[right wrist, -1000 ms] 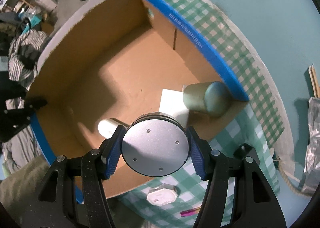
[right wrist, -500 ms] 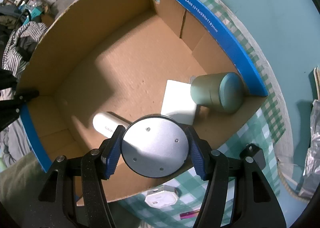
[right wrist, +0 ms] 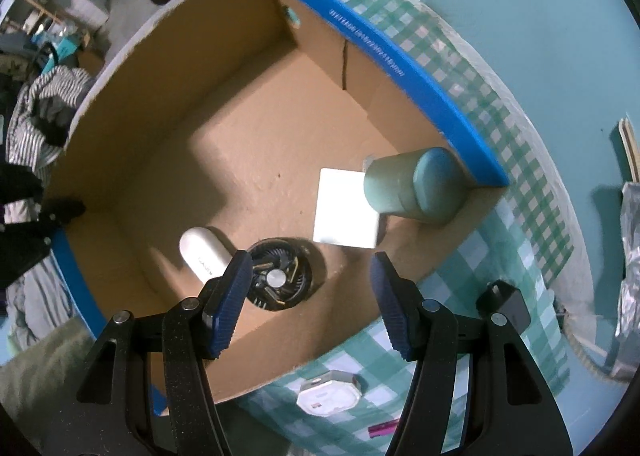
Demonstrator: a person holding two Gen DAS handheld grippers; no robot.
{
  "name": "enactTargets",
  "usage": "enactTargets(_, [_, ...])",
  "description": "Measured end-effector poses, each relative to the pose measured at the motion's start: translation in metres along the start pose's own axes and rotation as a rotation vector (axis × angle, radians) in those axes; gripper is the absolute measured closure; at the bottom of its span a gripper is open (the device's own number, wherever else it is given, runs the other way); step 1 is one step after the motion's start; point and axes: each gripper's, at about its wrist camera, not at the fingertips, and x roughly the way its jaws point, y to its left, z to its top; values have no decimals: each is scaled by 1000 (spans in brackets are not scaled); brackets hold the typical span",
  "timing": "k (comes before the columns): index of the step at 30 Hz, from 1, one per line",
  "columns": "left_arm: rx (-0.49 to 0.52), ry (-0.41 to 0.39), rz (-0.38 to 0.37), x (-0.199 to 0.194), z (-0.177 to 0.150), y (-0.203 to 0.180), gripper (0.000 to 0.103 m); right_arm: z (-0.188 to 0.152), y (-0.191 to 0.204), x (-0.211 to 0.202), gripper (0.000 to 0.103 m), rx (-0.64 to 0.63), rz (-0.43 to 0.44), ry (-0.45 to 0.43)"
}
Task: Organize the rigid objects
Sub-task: 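Open the right tool to release the puck in the box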
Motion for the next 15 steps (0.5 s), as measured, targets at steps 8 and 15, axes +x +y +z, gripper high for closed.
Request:
enactTargets(8, [3,0,-1,0,-1,0,92,-7,-4,-26,41,56,9,-48])
enactTargets(15, [5,0,0,-1,0,-1,92,-14,-7,-47,41,94,8,-80])
